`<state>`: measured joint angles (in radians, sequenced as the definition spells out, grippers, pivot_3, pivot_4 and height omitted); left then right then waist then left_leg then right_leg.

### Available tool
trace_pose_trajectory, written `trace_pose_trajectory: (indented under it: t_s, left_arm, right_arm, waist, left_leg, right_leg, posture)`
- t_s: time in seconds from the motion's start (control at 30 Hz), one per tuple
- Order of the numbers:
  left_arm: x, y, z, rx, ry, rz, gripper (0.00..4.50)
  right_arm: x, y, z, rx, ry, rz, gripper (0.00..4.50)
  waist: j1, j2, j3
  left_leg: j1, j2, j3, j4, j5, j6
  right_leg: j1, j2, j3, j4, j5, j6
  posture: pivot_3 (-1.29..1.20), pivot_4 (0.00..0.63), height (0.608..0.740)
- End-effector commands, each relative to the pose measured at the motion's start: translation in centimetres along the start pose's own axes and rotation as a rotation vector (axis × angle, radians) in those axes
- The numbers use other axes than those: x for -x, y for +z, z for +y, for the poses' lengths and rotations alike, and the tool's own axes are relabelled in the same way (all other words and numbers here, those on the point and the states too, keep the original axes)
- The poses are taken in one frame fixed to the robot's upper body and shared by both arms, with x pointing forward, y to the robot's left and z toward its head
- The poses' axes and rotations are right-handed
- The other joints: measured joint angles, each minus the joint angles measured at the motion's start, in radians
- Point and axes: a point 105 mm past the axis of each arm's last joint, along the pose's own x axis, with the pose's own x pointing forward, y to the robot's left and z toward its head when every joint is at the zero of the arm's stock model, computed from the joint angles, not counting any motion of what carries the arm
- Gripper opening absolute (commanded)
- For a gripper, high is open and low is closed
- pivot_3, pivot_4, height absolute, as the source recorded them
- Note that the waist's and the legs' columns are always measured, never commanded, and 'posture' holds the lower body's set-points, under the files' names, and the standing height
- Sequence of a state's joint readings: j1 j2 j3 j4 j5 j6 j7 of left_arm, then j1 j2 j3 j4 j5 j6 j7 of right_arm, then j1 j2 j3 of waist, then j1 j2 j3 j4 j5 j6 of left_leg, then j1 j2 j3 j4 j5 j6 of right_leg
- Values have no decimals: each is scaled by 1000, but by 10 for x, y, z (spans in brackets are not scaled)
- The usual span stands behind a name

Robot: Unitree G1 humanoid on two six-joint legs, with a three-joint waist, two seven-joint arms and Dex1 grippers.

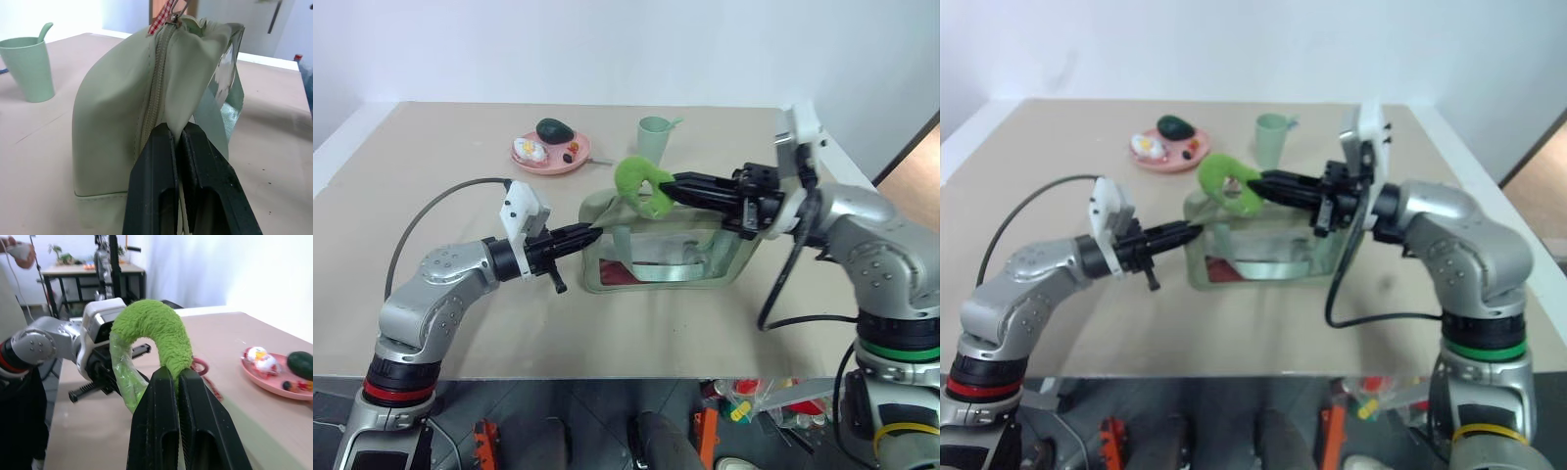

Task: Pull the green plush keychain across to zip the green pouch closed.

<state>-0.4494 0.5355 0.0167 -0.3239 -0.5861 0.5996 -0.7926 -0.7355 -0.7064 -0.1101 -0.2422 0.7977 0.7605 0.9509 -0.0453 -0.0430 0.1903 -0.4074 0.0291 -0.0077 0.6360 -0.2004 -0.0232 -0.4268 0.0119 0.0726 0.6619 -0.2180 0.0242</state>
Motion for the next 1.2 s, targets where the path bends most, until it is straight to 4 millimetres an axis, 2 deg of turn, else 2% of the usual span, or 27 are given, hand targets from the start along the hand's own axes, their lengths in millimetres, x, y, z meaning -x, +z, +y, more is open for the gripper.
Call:
trace_pose_trajectory:
  t_s: [0.03,0.3,0.5,0.83,0.9,1.0,1.07,1.2]
  left_arm:
    - [1,8,1,-45,-1,-11,0]
    - [4,6,0,-34,-2,-5,0]
    - [4,5,-1,-28,-3,-2,0]
    - [5,6,1,-39,20,-2,0]
    - [5,6,0,-40,23,-3,0]
    - [4,6,-1,-40,23,-4,0]
    - [3,6,-2,-40,24,-5,0]
    - [0,7,-2,-45,19,-7,0]
  right_arm:
    - [16,13,-16,81,-69,-7,15]
    - [51,10,-51,175,-219,63,15]
    - [71,14,-62,213,-286,90,15]
    - [135,5,-87,261,-534,295,15]
    - [144,-4,-88,266,-573,359,15]
    - [153,-27,-92,352,-634,526,15]
    - [151,-40,-91,377,-636,576,15]
    - [143,-85,-80,418,-589,731,15]
  waist:
    - [0,0,0]
    - [0,0,0]
    - [0,0,0]
    - [0,0,0]
    - [0,0,0]
    - [0,0,0]
    - [0,1,0]
    - [0,1,0]
  left_leg:
    - [0,0,0,0,0,0]
    - [0,-1,1,0,0,0]
    - [0,0,1,0,0,0]
    - [0,-1,2,0,0,0]
    - [0,-1,2,0,0,0]
    - [1,-1,2,0,0,0]
    - [1,-1,3,0,0,0]
    - [1,-1,3,1,0,0]
  right_leg:
    - [0,0,0,0,0,0]
    - [0,-1,1,0,0,1]
    - [0,0,1,0,0,1]
    - [0,-1,1,0,0,1]
    - [0,-1,2,0,0,1]
    - [0,-1,2,0,0,1]
    - [0,-1,2,0,0,1]
    - [0,-1,3,0,0,2]
  posture:
    - [0,150,740]
    - [0,150,740]
    - [0,150,740]
    - [0,150,740]
    - [0,150,740]
    - [0,150,740]
    - [0,150,740]
    - [0,150,740]
